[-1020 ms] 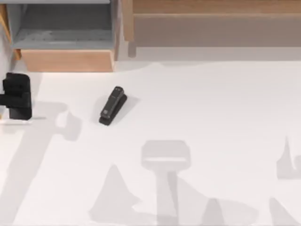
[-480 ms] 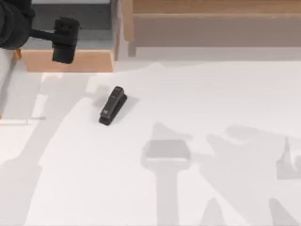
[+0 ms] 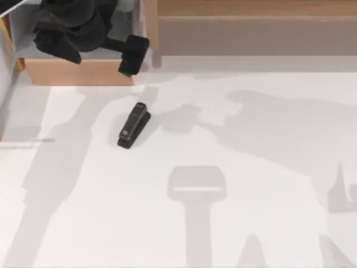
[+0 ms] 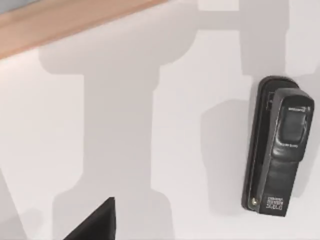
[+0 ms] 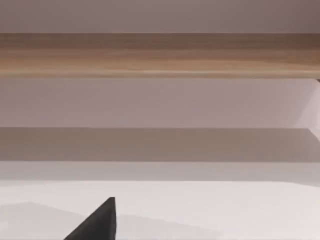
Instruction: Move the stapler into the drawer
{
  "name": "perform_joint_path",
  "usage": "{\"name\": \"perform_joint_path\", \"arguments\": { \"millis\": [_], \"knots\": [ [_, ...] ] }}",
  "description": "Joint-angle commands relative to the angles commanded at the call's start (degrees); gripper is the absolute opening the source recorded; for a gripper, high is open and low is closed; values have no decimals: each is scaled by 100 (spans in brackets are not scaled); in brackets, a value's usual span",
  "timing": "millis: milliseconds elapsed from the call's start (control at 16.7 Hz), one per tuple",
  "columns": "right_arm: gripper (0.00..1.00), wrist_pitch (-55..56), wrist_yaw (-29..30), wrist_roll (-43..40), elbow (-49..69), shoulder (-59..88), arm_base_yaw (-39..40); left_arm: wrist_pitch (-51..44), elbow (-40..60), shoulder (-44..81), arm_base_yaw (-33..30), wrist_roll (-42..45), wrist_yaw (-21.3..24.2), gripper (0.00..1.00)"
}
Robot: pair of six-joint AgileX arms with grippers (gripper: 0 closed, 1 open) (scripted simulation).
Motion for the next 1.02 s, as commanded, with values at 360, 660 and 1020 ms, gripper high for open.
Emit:
{"name": "perform_joint_path", "arguments": {
  "millis": [360,660,1020],
  "knots": [
    [100,0,0,0,0,0,0,-1147,1490,1880,-374,53,45,100],
    [100,0,0,0,0,0,0,-1318,1622,2074,-455,92,65,100],
    [100,0,0,0,0,0,0,-892,1258,2142,-444,103,66,100]
  ]
}}
